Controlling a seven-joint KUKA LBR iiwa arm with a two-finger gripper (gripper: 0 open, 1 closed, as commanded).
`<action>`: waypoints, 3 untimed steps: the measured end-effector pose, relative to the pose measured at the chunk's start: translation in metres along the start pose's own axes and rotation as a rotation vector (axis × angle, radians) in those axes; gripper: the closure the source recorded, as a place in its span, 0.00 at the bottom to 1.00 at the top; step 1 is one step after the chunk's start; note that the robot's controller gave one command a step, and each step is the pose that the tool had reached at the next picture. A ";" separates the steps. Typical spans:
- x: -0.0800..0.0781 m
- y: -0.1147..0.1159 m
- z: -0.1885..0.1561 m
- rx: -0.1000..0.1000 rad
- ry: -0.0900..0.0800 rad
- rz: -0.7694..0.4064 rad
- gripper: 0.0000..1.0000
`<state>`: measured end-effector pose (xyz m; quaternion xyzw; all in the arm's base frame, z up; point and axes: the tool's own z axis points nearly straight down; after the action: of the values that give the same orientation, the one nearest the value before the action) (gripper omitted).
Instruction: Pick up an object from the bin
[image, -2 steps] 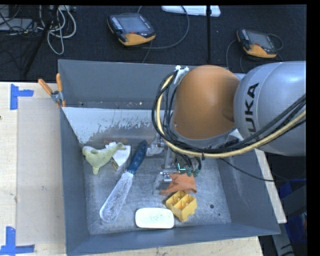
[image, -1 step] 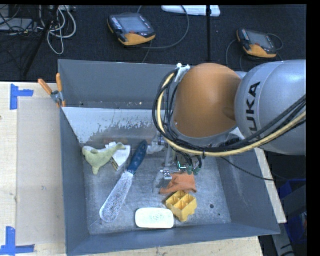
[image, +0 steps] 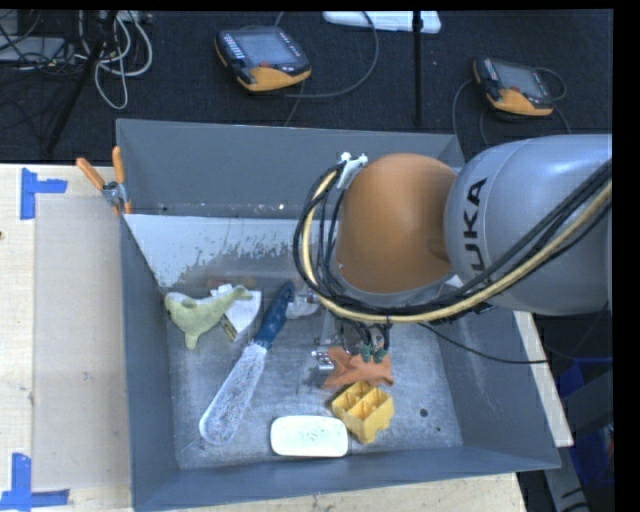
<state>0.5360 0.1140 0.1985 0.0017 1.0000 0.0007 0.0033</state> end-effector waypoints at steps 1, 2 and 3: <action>-0.020 0.000 0.062 0.001 0.003 0.029 0.00; -0.009 0.018 0.095 0.005 0.012 0.144 0.00; -0.024 0.031 0.106 0.004 0.008 0.181 0.00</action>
Offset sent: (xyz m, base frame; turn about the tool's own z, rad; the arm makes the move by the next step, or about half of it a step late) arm 0.0003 0.0325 -0.0997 0.1695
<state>0.5611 0.1447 0.0922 0.0923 0.9957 -0.0012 -0.0005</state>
